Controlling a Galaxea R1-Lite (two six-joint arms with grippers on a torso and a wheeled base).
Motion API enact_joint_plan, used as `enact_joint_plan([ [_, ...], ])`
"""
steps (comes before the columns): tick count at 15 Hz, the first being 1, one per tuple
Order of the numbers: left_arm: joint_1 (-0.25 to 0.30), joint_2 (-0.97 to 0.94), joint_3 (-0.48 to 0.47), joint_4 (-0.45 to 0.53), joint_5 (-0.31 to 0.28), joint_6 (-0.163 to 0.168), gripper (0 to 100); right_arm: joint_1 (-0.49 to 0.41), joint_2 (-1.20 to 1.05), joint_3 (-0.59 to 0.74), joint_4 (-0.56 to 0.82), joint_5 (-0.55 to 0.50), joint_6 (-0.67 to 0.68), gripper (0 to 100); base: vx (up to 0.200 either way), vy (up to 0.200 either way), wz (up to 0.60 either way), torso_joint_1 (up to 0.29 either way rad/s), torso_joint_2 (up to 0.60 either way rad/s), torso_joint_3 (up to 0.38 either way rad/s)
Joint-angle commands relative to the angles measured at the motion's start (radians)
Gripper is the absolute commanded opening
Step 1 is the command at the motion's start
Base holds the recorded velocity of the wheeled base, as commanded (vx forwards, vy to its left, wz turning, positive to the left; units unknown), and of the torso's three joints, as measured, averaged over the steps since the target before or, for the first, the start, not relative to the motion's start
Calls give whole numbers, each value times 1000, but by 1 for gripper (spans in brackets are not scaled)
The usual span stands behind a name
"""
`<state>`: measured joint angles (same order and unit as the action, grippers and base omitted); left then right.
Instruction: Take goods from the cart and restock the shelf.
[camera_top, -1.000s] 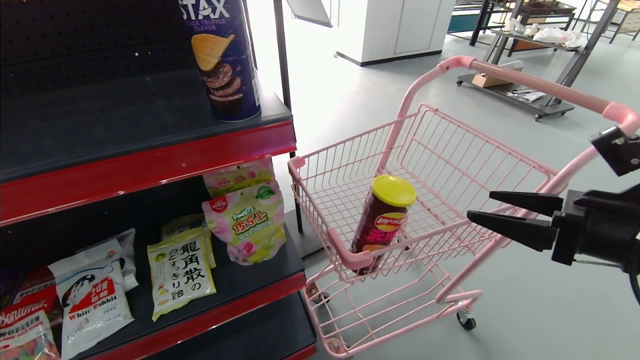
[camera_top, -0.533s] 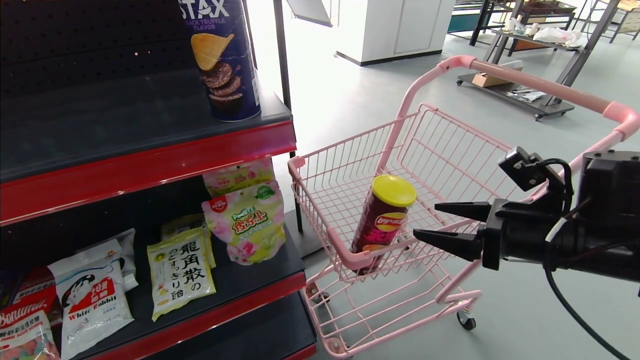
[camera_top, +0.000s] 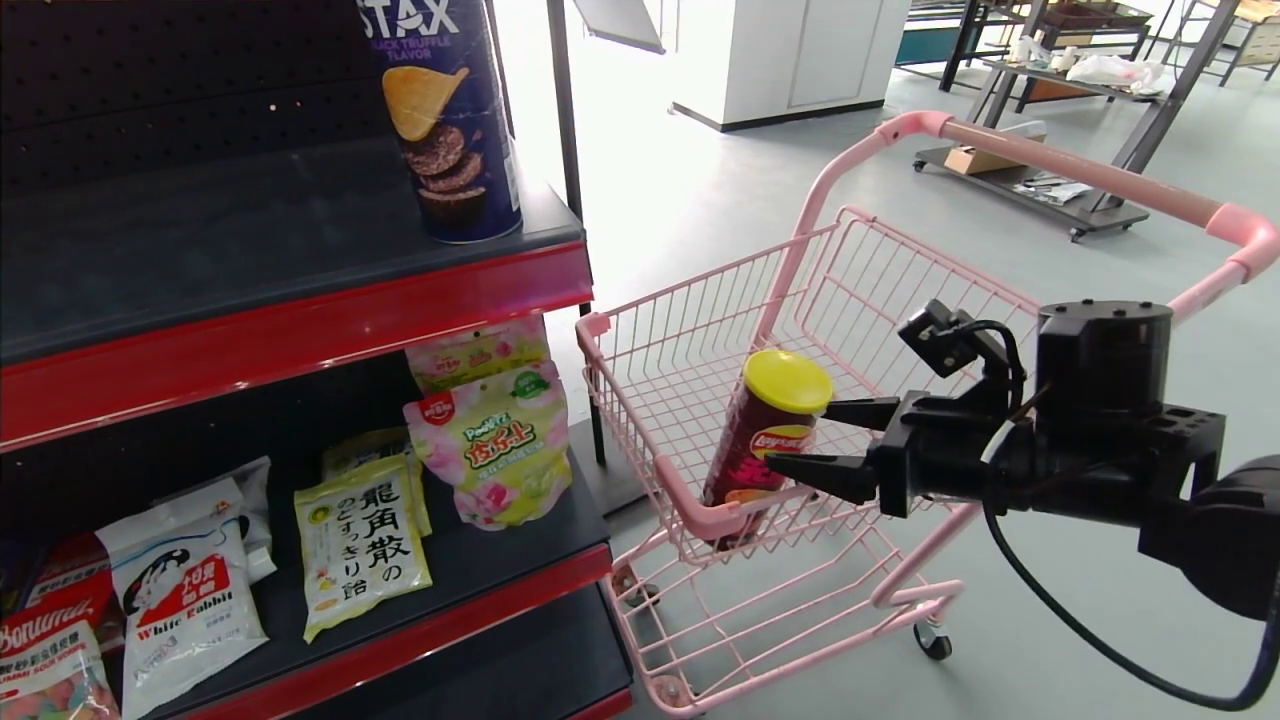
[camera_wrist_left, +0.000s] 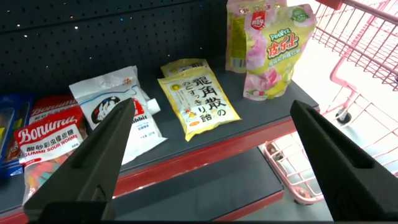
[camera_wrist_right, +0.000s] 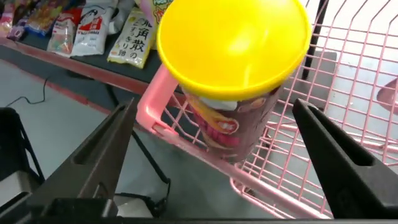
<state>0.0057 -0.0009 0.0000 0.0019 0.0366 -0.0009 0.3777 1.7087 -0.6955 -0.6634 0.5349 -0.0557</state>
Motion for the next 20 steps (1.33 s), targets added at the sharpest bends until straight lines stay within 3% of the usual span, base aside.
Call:
enact_joint_plan([
  [1,0,1,0,1,0,-1,100,3,63,-44,-1,0,-1,100,0,0,0,0,0,0],
  [12,0,1,0,1,0,1,100,21,215,-187,-1,-4,8,100,0,0,0,0,0,0],
  [13,0,1,0,0,0,-1,100,21,215,-188,-1,-4,10,0,0,0,0,0,0,0],
  [20,0,1,0,1,0,-1,100,33,226,-239,-1,-26,56,0,0,0,0,0,0,0],
])
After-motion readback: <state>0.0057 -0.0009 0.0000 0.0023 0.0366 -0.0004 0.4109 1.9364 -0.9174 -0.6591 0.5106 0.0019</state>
